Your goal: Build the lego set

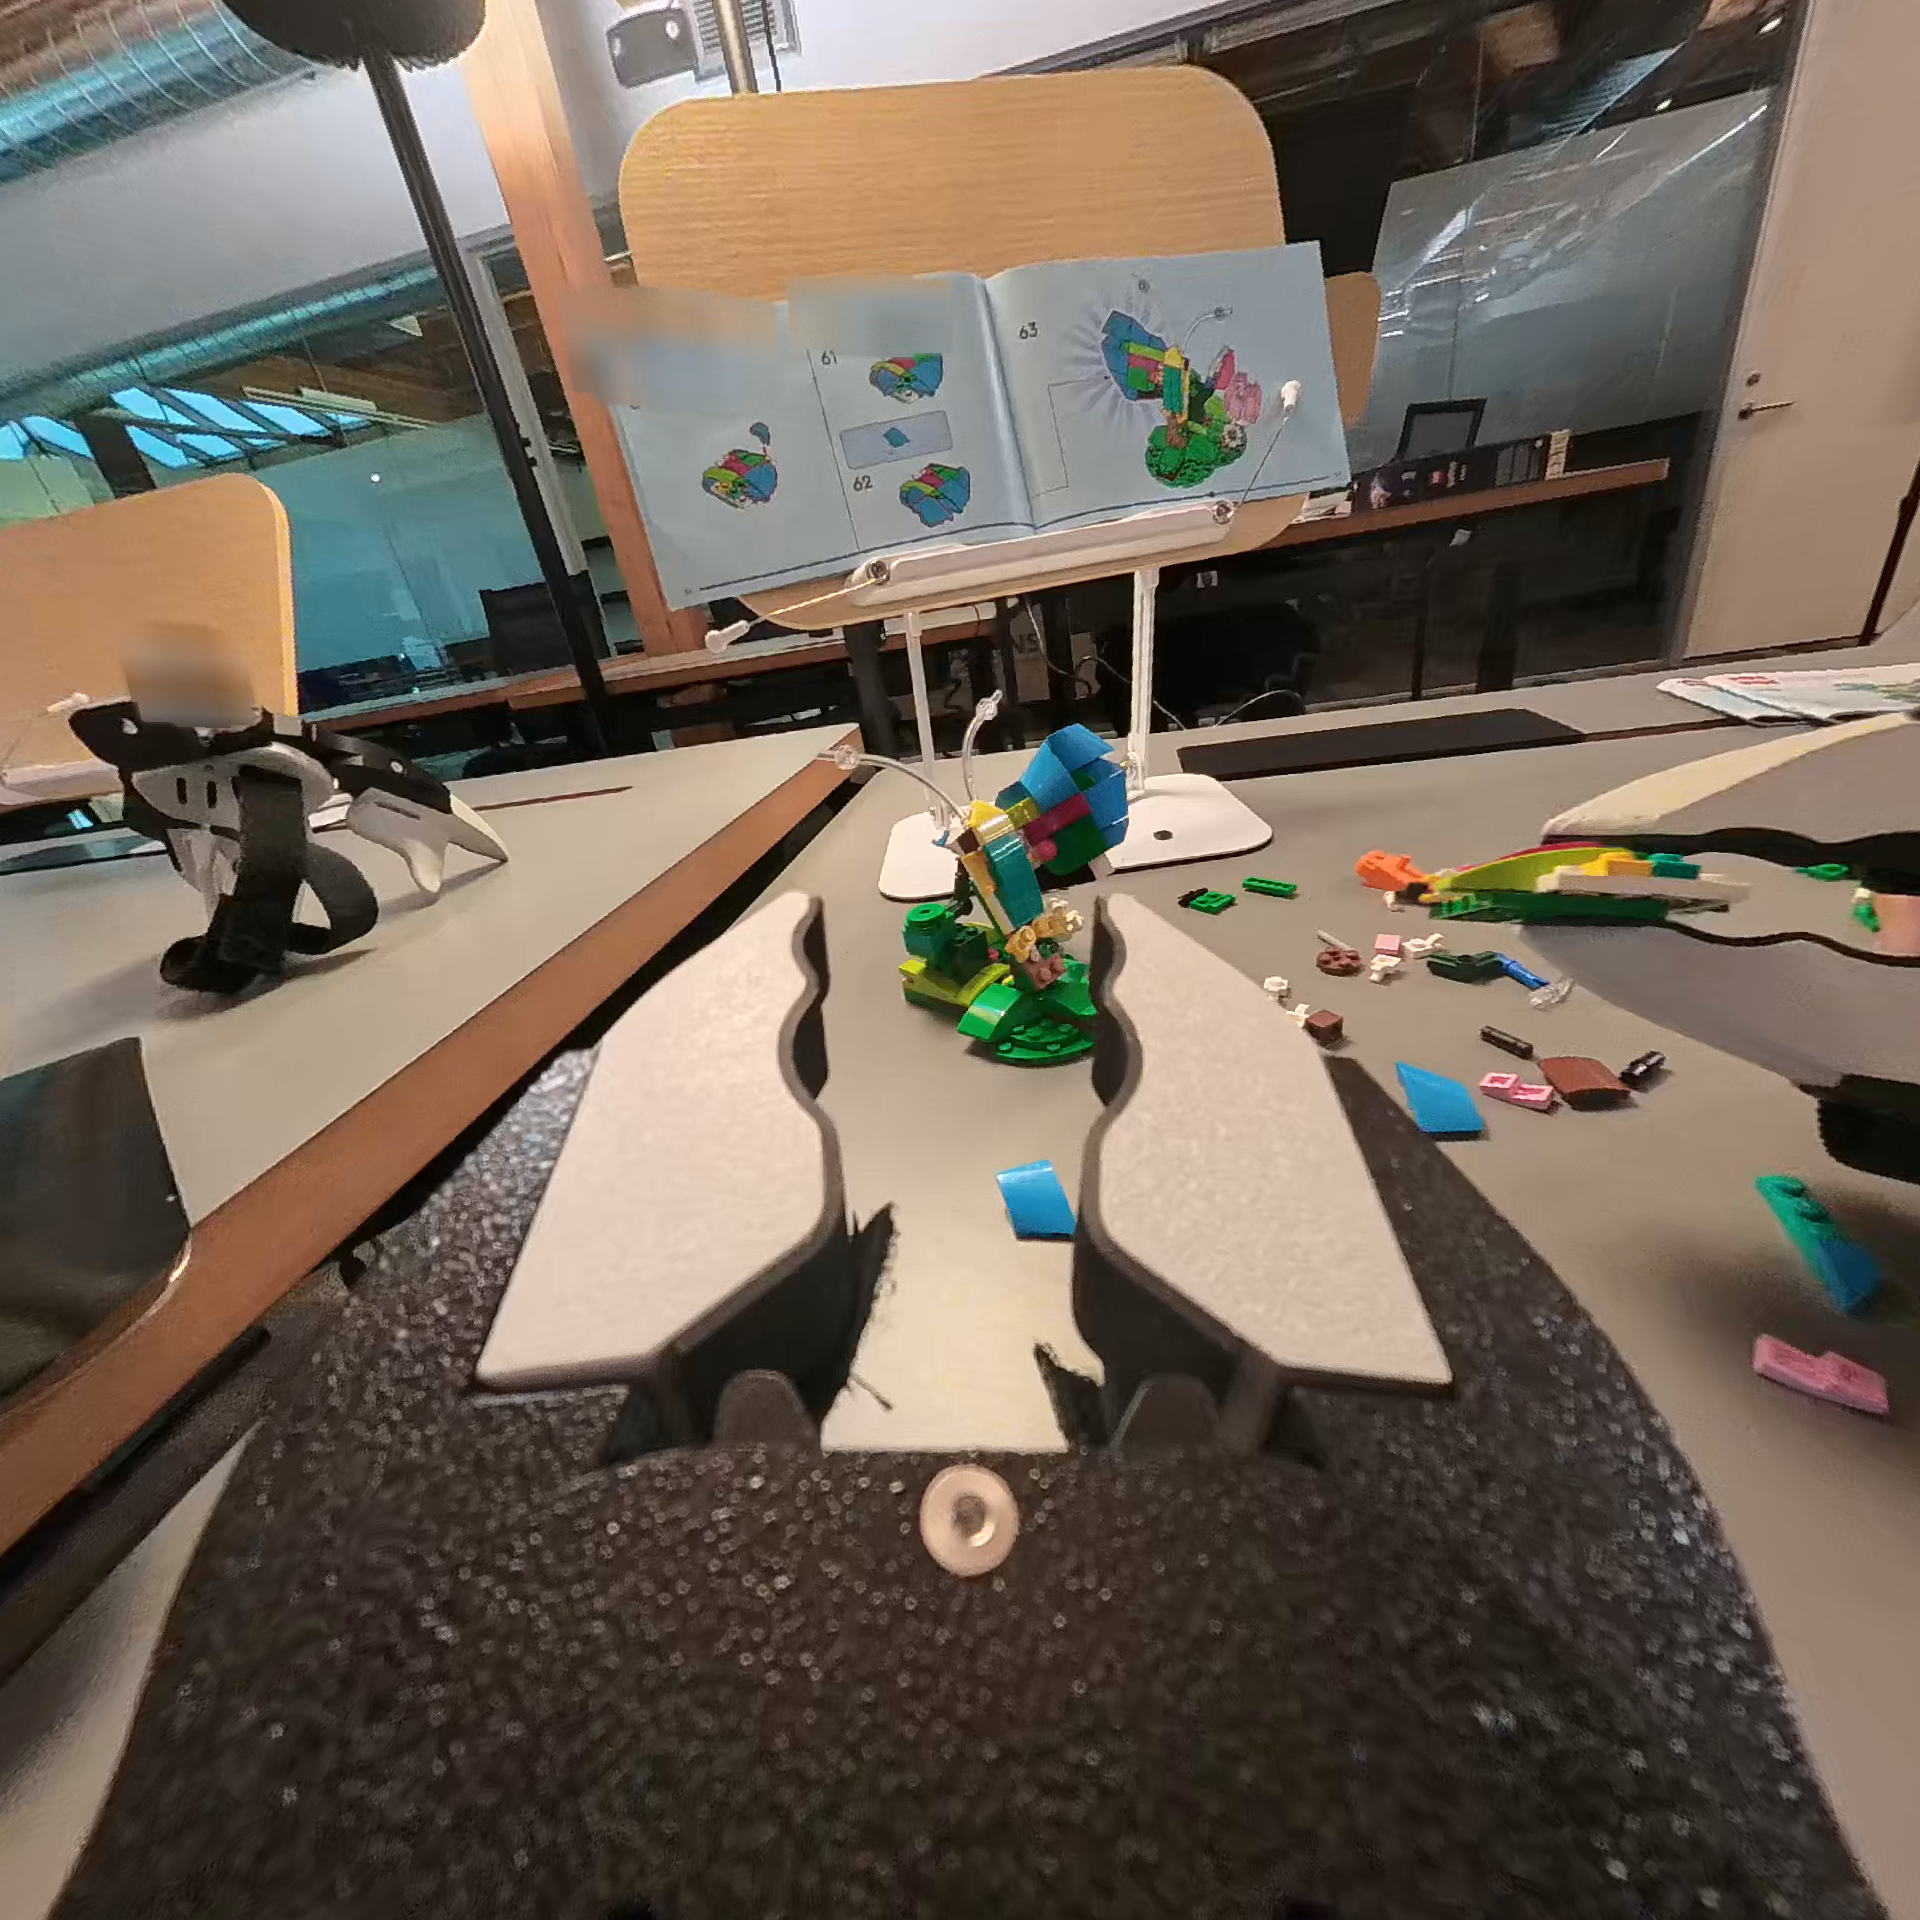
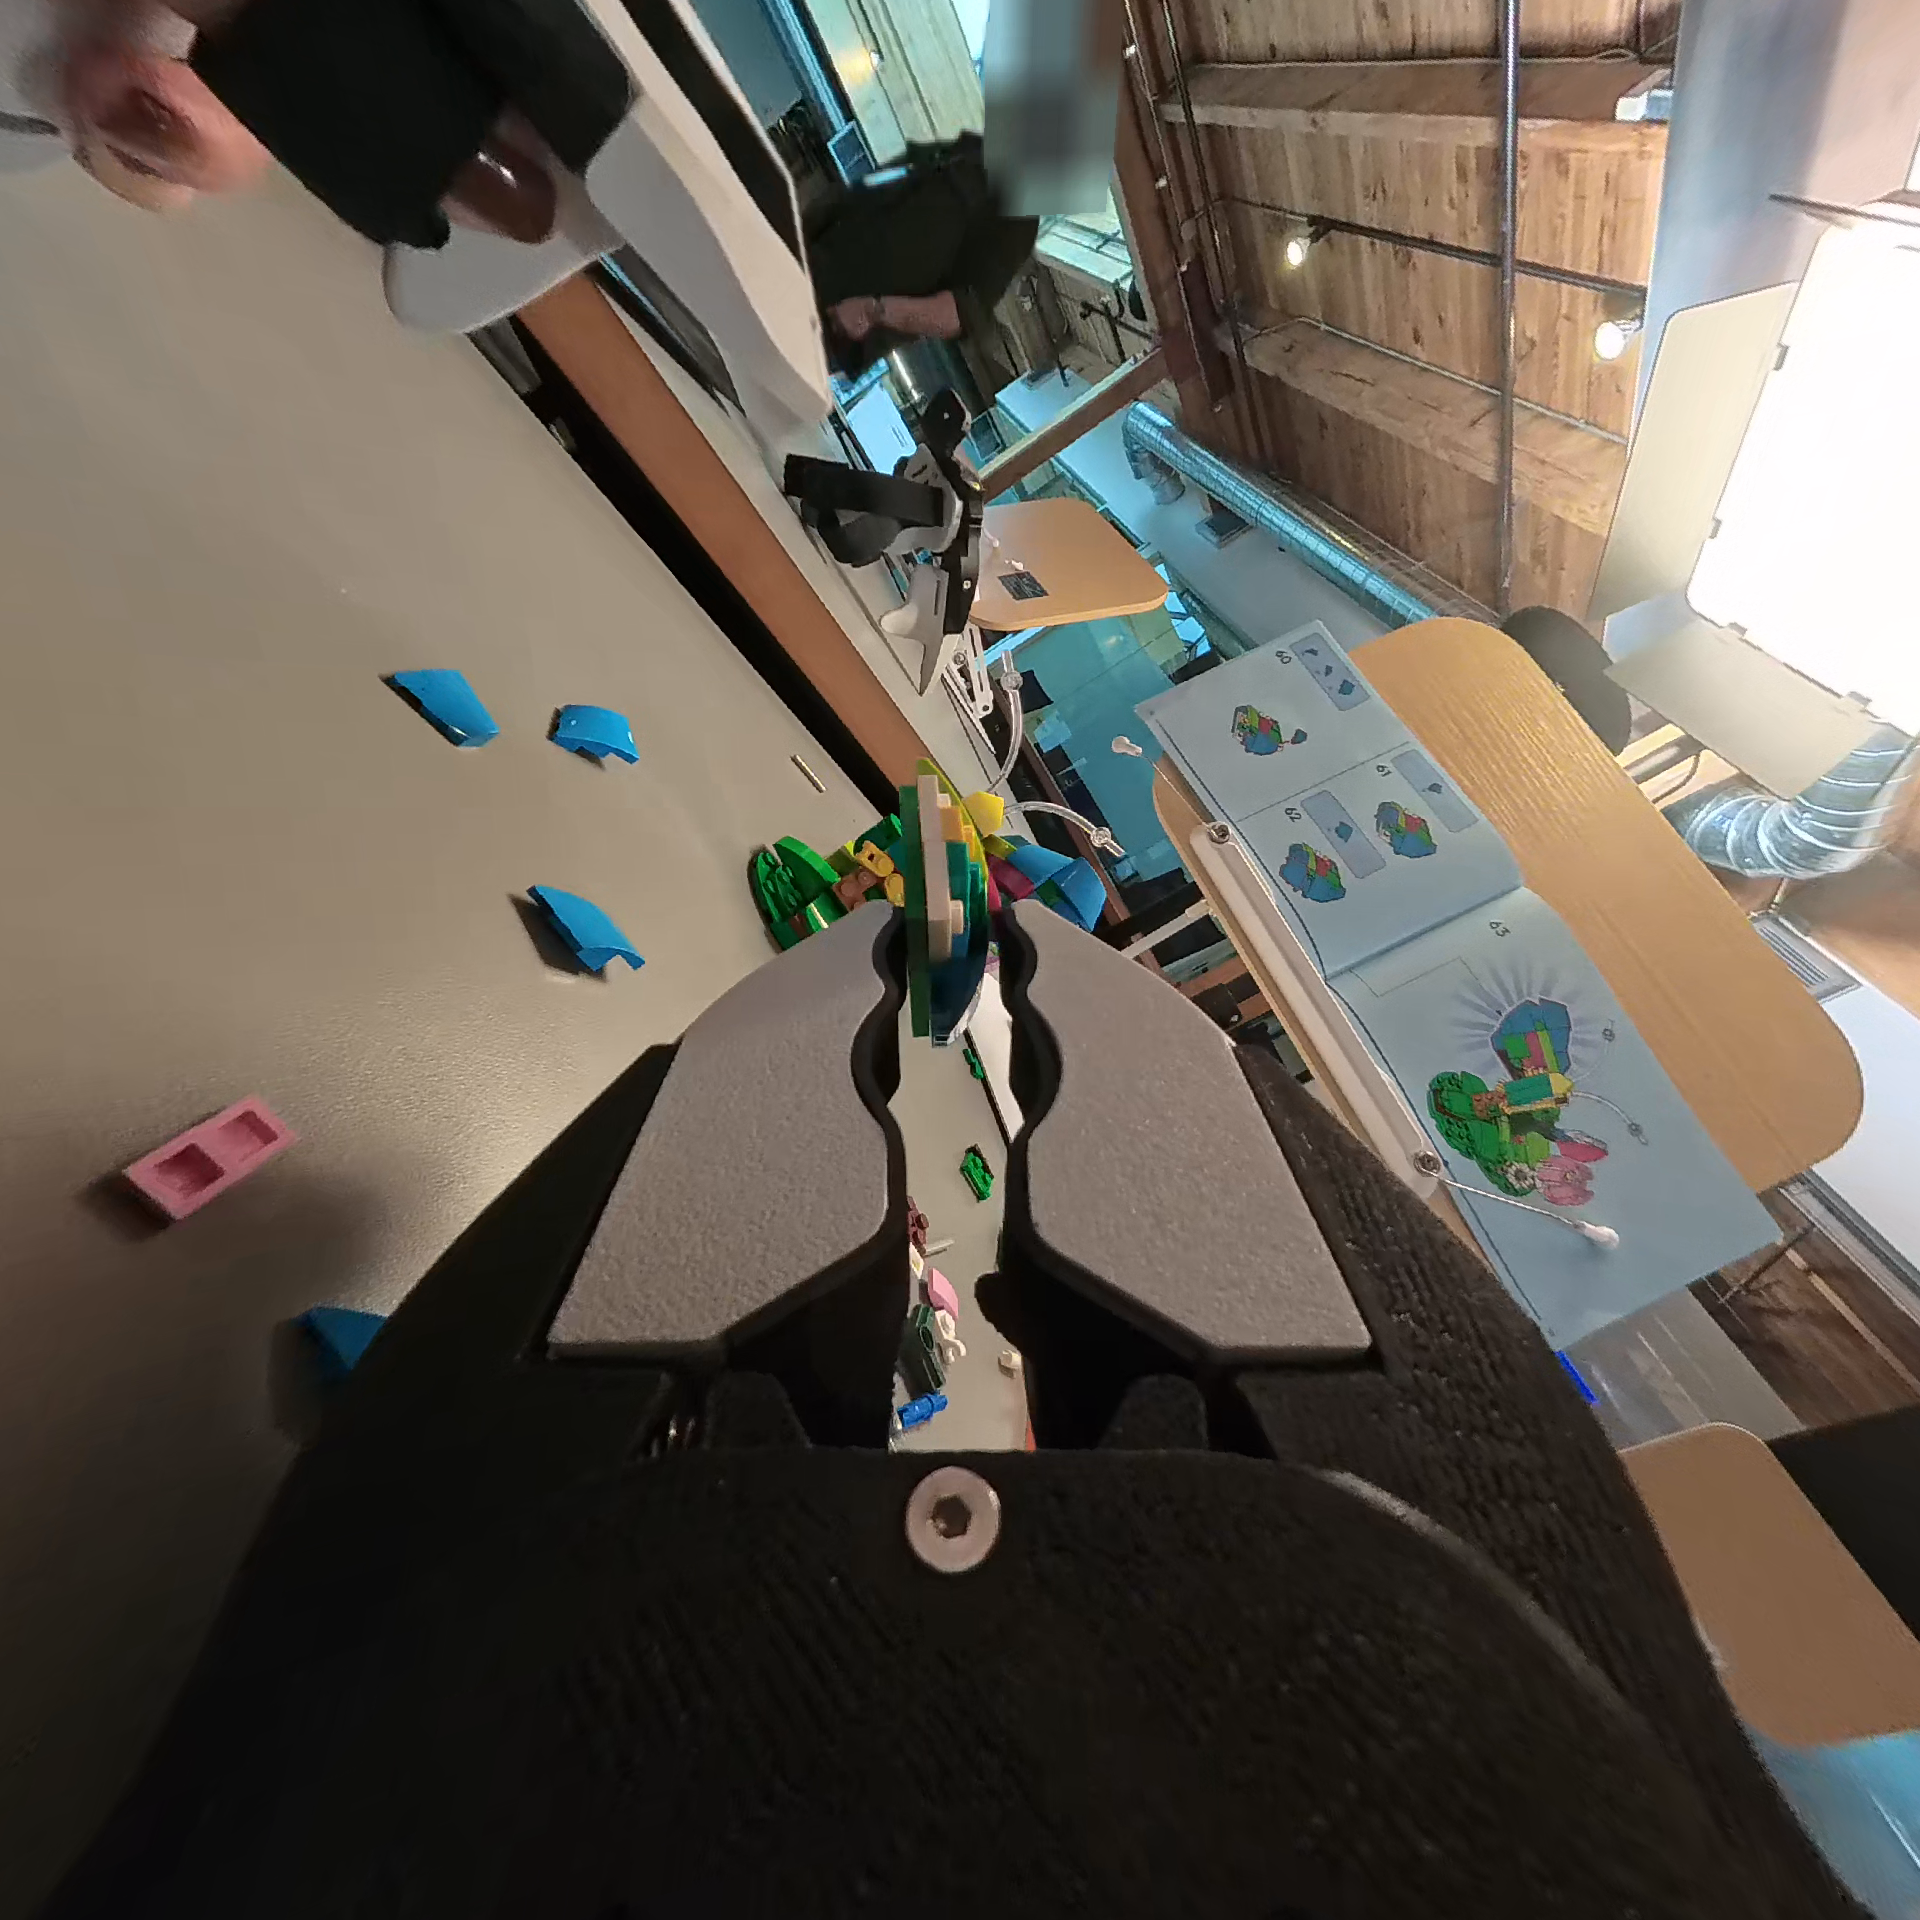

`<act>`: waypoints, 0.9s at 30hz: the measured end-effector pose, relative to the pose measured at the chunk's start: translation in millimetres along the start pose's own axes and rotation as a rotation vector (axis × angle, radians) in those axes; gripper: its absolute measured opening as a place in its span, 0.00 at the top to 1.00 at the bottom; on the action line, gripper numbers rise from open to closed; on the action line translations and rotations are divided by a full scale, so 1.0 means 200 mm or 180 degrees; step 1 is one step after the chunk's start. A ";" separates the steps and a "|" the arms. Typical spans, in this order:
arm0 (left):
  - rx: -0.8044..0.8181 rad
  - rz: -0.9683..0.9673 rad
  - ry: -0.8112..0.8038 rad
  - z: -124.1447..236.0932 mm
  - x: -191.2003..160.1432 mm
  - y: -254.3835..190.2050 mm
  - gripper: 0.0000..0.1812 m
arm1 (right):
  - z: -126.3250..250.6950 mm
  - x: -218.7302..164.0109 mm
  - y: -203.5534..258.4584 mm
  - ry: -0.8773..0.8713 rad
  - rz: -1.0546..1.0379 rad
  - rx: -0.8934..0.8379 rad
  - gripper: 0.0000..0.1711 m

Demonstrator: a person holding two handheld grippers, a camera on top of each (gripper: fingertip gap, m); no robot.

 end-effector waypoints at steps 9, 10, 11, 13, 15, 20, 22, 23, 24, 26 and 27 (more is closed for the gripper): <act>0.0019 -0.0119 0.0020 -0.01 0.00 -0.02 0.77 | 0.01 0.01 0.02 -0.0042 0.0114 -0.0005 0.91; 0.0028 -0.0120 0.0019 -0.01 0.00 -0.02 0.77 | 0.01 0.01 0.02 -0.0050 0.0116 0.0004 0.91; 0.0039 -0.0119 0.0015 -0.01 0.00 -0.02 0.78 | 0.01 0.01 0.02 -0.0061 0.0119 0.0017 0.91; 0.0049 -0.0115 0.0004 -0.01 0.00 -0.02 0.79 | 0.02 0.02 0.03 -0.0082 0.0129 0.0047 0.91; 0.0073 -0.0084 -0.0040 0.00 0.00 -0.02 0.81 | 0.01 0.02 0.03 -0.0091 0.0139 0.0067 0.91; 0.0101 -0.0011 -0.0098 0.00 0.01 0.00 0.84 | 0.01 0.01 0.04 -0.0092 0.0134 0.0113 0.91; 0.0101 -0.0032 -0.0086 0.00 0.01 -0.01 0.84 | 0.01 0.01 0.04 -0.0091 0.0125 0.0126 0.91; 0.0102 -0.0052 -0.0079 0.00 0.01 -0.01 0.84 | 0.01 0.01 0.04 -0.0090 0.0123 0.0133 0.91; 0.0104 -0.0074 -0.0070 0.00 0.01 -0.02 0.84 | 0.01 0.01 0.04 -0.0090 0.0121 0.0139 0.91; 0.0105 -0.0120 -0.0053 0.00 0.01 -0.02 0.84 | 0.01 0.01 0.04 -0.0091 0.0120 0.0147 0.91; 0.0107 -0.0139 -0.0047 0.00 0.00 -0.03 0.84 | 0.01 0.01 0.04 -0.0092 0.0122 0.0150 0.91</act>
Point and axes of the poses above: each gripper's, where its closed fingertips meet, z back along the fingers, x out of its top, y = z × x across the jaws, the point moved 6 cm from there along z, back along the fingers, and after that the axes turned 15 degrees about y, right-handed, at the moved point
